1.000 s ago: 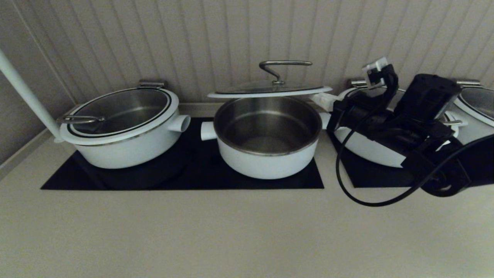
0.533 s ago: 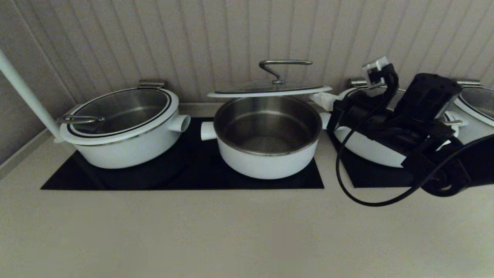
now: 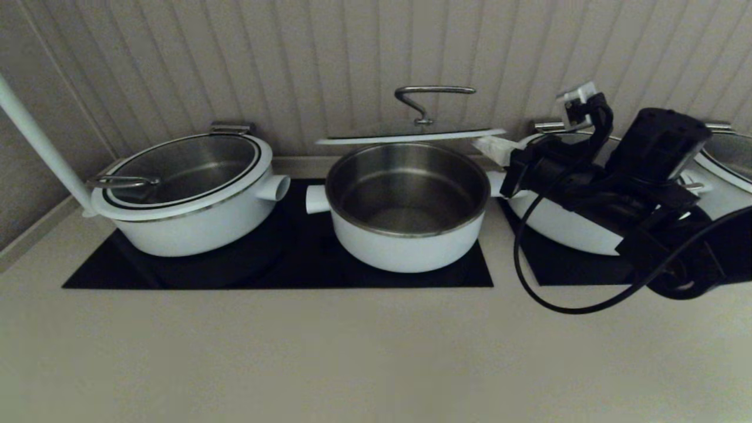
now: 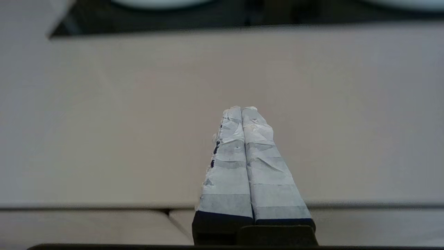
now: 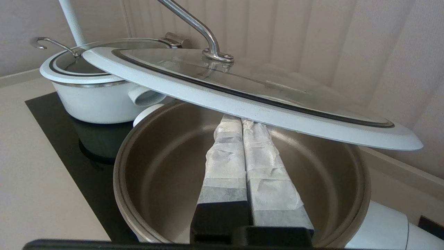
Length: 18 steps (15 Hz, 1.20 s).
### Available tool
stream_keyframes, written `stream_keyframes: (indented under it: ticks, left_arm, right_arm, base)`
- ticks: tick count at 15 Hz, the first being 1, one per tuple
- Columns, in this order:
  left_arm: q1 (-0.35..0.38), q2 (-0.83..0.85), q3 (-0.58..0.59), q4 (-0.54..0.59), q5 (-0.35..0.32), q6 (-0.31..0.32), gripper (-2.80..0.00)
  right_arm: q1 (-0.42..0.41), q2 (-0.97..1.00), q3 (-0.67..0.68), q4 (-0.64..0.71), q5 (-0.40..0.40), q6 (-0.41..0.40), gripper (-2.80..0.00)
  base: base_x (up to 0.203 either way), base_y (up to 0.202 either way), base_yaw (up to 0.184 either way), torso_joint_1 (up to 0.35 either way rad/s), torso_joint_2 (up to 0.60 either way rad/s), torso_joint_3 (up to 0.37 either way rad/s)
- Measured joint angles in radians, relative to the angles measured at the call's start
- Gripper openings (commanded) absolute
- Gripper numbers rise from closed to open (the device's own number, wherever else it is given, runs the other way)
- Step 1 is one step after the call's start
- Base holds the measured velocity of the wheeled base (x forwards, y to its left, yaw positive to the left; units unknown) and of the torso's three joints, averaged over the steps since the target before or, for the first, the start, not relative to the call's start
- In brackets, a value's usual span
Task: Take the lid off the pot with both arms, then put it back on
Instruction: Open the pot lid completely
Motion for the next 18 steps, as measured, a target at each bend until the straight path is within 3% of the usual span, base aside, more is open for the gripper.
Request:
stream_keyframes:
  ticks: [18]
  left_arm:
    - [0.0,-0.067,0.0,0.001,0.0,-0.003,-2.8]
  right_arm:
    - [-0.001,-0.006,-0.004,-0.126,0.0,-0.026,-2.8]
  base:
    - [0.0,0.0,0.0,0.0,0.0,0.0]
